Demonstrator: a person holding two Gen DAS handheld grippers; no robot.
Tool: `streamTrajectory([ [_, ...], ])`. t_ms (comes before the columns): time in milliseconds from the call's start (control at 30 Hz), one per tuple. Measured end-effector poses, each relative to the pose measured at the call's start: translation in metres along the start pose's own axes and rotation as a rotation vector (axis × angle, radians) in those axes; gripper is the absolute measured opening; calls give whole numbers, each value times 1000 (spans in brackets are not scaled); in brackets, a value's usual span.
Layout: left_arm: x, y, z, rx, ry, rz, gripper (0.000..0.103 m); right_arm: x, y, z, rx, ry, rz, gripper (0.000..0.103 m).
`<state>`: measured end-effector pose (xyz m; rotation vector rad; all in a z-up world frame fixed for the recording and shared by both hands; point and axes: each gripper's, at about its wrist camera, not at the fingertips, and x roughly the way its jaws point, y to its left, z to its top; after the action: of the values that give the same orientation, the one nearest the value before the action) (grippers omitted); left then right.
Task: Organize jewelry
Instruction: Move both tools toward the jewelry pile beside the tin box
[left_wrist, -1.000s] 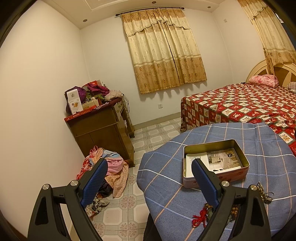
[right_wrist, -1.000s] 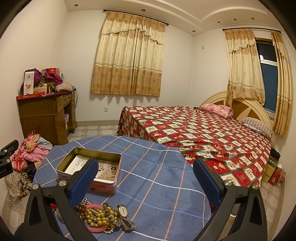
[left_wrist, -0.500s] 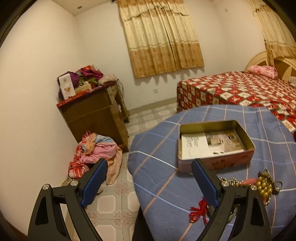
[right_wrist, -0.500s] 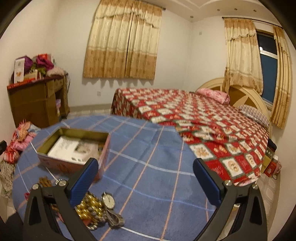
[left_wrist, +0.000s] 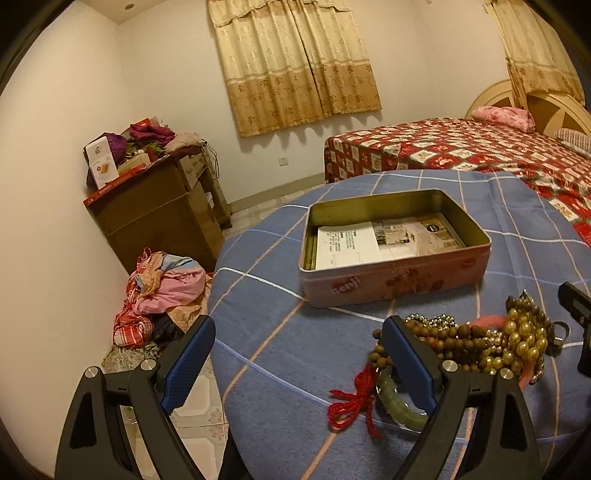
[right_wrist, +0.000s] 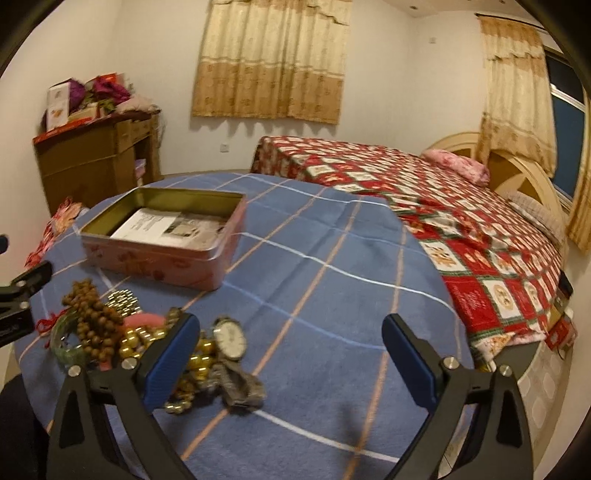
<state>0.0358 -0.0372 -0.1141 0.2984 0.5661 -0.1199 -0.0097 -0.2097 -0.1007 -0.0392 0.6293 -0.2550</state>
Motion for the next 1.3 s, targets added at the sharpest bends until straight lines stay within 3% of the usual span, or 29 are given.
streamTrajectory([
  [267, -3, -9, 5, 9, -12, -49, 92, 7, 2, 0, -13, 5, 32, 86],
  [633, 0, -35, 13, 30, 8, -150, 92, 11, -3, -3, 11, 9, 1, 88],
  [867, 21, -52, 5, 74, 82, -173, 92, 17, -4, -6, 24, 24, 13, 88],
  [1067, 27, -42, 4, 56, 69, -181, 92, 17, -3, -8, 25, 26, 14, 88],
  [1133, 24, -37, 4, 44, 56, -218, 70, 17, -4, -8, 24, 28, 14, 88],
  [1167, 25, -35, 4, 37, 65, -237, 46, 18, -3, -9, 23, 30, 14, 88],
  [1200, 25, -33, 5, 28, 77, -265, 29, 18, -3, -9, 21, 31, 15, 88],
  [1300, 23, -33, 5, 25, 78, -307, 19, 17, -1, -10, 13, 32, 15, 88],
])
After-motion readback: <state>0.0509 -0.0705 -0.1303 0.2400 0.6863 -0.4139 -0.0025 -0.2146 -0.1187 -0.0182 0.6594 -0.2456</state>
